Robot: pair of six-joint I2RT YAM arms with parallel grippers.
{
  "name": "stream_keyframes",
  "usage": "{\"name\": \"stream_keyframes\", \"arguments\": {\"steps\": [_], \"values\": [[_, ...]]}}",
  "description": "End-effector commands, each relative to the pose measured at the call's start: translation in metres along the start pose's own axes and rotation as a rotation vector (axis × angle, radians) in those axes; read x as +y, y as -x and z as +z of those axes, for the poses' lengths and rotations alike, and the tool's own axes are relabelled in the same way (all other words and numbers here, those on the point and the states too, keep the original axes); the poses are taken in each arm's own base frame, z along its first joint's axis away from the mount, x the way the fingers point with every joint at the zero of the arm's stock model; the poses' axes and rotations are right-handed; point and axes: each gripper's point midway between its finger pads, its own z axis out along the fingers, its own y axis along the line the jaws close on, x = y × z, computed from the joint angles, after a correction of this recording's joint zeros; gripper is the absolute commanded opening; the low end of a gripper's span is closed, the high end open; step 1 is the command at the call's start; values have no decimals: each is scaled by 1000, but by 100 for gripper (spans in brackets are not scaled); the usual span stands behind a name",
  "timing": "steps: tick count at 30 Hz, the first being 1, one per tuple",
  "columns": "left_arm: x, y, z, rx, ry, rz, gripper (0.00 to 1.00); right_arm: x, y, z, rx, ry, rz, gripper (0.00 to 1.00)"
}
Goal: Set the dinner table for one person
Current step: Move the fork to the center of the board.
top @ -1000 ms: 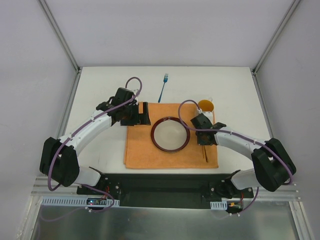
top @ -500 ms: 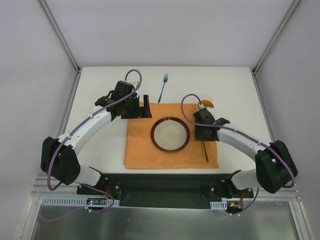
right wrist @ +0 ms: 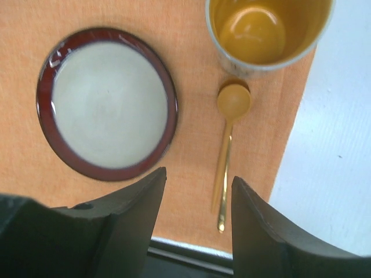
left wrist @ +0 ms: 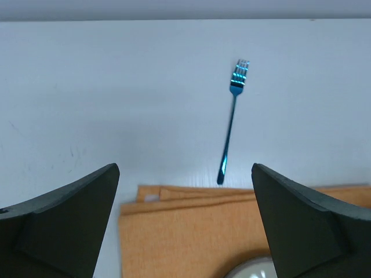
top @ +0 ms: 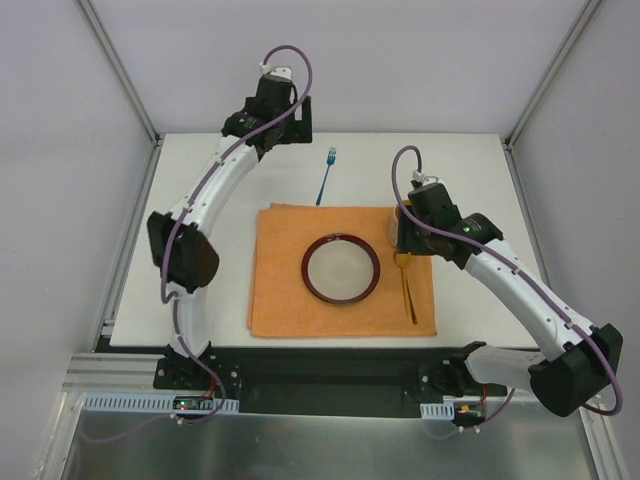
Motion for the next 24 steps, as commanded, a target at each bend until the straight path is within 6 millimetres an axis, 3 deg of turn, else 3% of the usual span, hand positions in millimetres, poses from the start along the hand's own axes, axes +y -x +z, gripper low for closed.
{"name": "stream_keyframes", "arguments": {"steps": [1, 2, 3, 6, 7, 8, 10, 15, 18, 24], "values": [[22, -26, 70, 79, 114, -38, 99, -17, -15, -29, 58, -13, -72, 52], [17, -15, 77, 51, 96, -53, 99, -18, -16, -32, 58, -1, -66, 52], [16, -25, 99, 56, 90, -42, 99, -17, -19, -33, 65, 8, -60, 52], [17, -31, 126, 37, 101, -22, 99, -13, -30, -31, 93, 41, -32, 52], [12, -26, 131, 11, 73, -23, 99, -13, -34, -29, 103, 41, -25, 52], [-2, -36, 136, 37, -10, -11, 99, -14, -40, -27, 117, 34, -21, 52], [-21, -37, 141, 22, -127, 33, 99, -18, -44, -25, 122, 19, -19, 52], [-64, -64, 133, 109, -438, 26, 99, -28, -49, -28, 112, -11, -18, 52], [-79, -83, 127, 164, -556, 33, 99, -28, -50, -25, 122, -16, -8, 52], [-79, -121, 112, 284, -623, 52, 99, -26, -50, -21, 133, -8, -6, 52]]}}
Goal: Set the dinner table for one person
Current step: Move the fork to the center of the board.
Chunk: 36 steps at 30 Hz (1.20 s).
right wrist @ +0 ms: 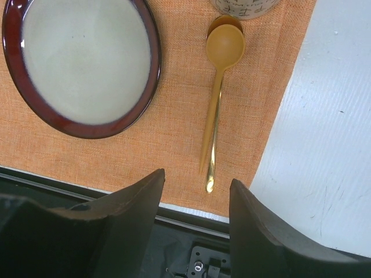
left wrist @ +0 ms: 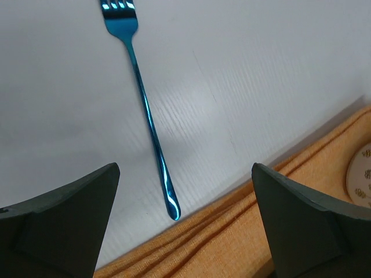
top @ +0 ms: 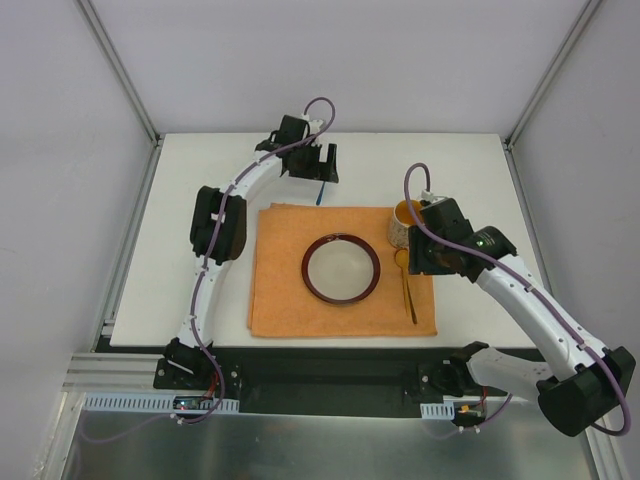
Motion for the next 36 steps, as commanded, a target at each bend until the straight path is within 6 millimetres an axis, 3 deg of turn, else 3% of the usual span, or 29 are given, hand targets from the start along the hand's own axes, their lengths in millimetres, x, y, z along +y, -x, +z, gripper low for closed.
{"name": "stream_keyframes", "arguments": {"steps": [1, 7, 13, 19, 29, 32, 36], "values": [[-27, -1, -32, 26, -131, 56, 99, 0, -2, 1, 13, 1, 16, 52], [-3, -19, -44, 67, 25, 152, 99, 4, 0, 3, 24, 16, -3, 52], [5, -15, -35, 62, 71, 251, 99, 5, -1, 6, 38, 20, -8, 52], [-4, -23, -24, 73, 24, 212, 96, 2, -3, 3, 24, 8, 2, 52], [-49, -36, -9, 90, -118, 105, 95, 0, -3, 6, 31, -7, 3, 52], [-46, -42, -2, 99, -82, 94, 94, 0, -2, 6, 30, -9, -1, 52], [-25, -48, 2, 94, 71, 81, 91, 0, -2, 5, 29, -7, -6, 52]]}}
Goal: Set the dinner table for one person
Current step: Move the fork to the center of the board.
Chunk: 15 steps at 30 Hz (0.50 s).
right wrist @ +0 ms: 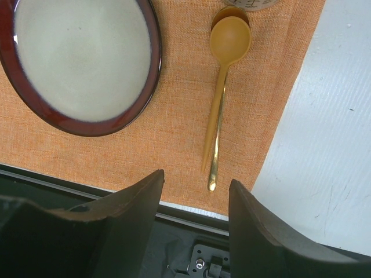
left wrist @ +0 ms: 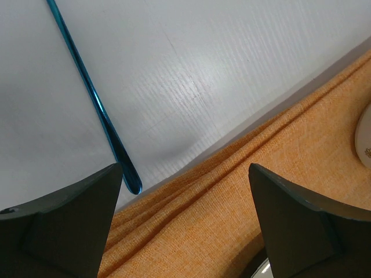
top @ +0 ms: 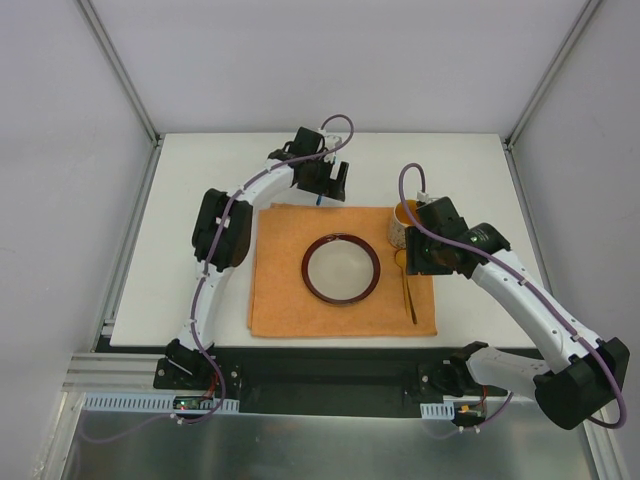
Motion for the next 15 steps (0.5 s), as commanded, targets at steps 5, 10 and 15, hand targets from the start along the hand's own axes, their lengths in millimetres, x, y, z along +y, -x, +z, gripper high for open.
{"name": "stream_keyframes", "arguments": {"steps": [5, 10, 15], "values": [[8, 3, 9, -32, 126, -5, 91, -5, -1, 0, -6, -15, 1, 52], [-24, 1, 14, -22, -30, -29, 91, -7, -2, -2, -9, -20, -2, 52], [-41, 0, 21, -15, -115, -69, 89, -9, -2, -2, -12, -30, -4, 52]]}}
